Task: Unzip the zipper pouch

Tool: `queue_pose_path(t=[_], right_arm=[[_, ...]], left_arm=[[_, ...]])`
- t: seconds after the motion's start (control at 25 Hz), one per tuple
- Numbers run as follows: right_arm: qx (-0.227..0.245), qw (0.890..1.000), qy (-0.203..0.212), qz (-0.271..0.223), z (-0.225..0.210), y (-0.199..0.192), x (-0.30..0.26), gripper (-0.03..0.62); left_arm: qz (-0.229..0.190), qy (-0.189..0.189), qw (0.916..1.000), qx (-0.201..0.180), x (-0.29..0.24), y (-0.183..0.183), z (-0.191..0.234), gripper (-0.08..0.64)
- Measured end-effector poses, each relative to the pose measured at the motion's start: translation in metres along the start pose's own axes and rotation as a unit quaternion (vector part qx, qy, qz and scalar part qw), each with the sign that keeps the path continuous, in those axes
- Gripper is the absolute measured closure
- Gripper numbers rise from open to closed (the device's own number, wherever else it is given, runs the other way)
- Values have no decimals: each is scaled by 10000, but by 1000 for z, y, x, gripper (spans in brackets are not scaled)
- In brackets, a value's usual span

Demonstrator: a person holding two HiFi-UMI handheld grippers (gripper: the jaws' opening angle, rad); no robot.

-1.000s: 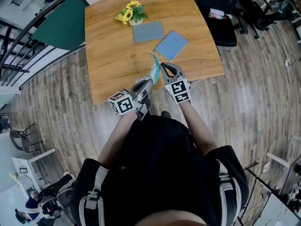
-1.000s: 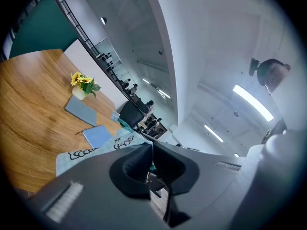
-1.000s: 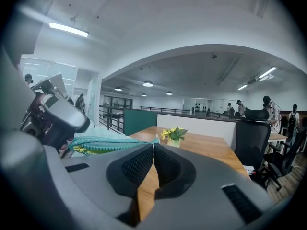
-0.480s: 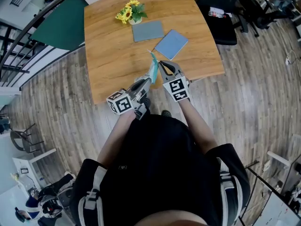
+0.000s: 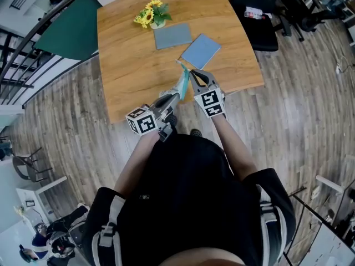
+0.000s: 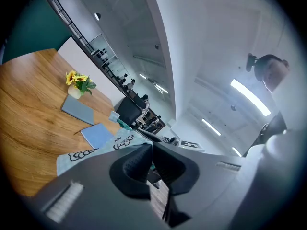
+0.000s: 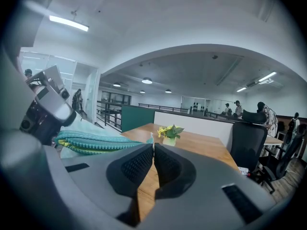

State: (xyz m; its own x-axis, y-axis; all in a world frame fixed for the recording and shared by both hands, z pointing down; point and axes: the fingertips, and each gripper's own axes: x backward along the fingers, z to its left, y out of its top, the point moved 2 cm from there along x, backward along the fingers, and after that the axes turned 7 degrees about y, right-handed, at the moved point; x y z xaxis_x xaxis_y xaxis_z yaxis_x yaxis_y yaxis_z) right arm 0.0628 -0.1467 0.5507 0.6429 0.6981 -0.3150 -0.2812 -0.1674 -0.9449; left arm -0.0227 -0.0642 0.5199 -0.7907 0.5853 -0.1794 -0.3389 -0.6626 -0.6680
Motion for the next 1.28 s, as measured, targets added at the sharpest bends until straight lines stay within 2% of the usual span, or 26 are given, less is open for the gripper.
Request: queue_pose_path(t=[0.28, 0.64, 1.0, 1.28], right_arm=[[-226, 9994, -275, 20, -16, -4, 4, 583], [-432, 9976, -530, 109, -35, -14, 13, 583], [-589, 9968, -535, 59, -37, -18, 8, 577], [-660, 9965, -499, 112, -31, -21, 2, 569]], left_arm=[[255, -269, 9992, -144, -2, -7, -10, 557], [458, -423, 9979, -197, -5, -11, -13, 557], [381, -458, 9980, -223, -1, -2, -12, 555], [278, -686, 9970, -221, 6, 10, -1, 557]])
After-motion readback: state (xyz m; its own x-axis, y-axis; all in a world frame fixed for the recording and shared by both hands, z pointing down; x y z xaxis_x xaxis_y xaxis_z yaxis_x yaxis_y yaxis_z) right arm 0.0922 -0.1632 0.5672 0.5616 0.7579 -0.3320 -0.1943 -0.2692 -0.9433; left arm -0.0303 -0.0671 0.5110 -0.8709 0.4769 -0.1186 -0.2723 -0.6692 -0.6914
